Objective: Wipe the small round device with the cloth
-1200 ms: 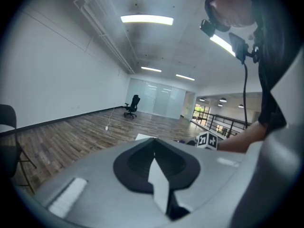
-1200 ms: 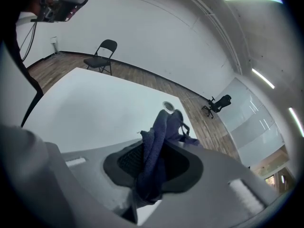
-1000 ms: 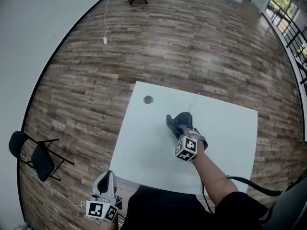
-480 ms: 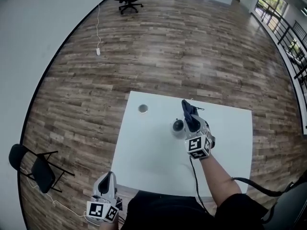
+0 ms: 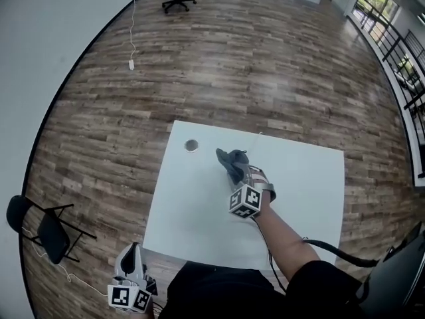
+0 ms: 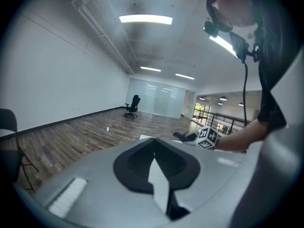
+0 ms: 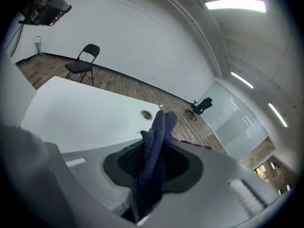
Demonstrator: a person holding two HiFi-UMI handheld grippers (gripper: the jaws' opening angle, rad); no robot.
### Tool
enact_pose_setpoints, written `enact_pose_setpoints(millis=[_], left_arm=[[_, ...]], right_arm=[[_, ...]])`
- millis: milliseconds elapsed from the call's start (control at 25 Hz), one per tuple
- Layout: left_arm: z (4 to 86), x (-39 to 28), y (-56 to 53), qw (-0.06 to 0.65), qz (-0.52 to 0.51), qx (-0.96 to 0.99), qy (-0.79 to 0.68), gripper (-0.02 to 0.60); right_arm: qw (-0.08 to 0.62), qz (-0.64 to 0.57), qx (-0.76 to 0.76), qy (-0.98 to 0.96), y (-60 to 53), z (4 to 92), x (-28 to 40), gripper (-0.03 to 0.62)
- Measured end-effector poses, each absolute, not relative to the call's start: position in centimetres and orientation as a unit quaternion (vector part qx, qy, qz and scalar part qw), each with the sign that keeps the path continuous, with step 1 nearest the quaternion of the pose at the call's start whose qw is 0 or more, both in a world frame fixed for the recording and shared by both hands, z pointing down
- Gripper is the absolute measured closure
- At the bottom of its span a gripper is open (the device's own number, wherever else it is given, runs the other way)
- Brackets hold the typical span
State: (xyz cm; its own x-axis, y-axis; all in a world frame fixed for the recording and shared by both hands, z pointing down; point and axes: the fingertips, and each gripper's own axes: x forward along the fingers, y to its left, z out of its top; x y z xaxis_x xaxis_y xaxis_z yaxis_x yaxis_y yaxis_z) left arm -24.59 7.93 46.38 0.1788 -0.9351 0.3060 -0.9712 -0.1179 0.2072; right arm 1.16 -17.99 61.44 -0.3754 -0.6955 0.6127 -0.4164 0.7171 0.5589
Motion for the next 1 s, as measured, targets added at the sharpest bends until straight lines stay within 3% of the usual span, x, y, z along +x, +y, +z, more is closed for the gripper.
enact_pose_setpoints(millis=[640,840,1000], left_arm=[[45.2,-23.6,7.3,0.170,0.064,0.757,-0.628,0.578],[45.0,-23.7,7.1,0.166,0.067,0.759,-0.626,0.578],[44.9,-23.1,6.6,0.161,0.068,0.766,-0.618,0.578]], right_arm=[[0.461,-0.091,0.243,-0.848,-13.0,66.9,-1.2,0.501],[0.375,-0.089,0.307,-0.870,-14.3,62.6,0.2,0.500],[0.280,-0.115,0.444,-0.843,-17.6,55.2,5.4,0.500]])
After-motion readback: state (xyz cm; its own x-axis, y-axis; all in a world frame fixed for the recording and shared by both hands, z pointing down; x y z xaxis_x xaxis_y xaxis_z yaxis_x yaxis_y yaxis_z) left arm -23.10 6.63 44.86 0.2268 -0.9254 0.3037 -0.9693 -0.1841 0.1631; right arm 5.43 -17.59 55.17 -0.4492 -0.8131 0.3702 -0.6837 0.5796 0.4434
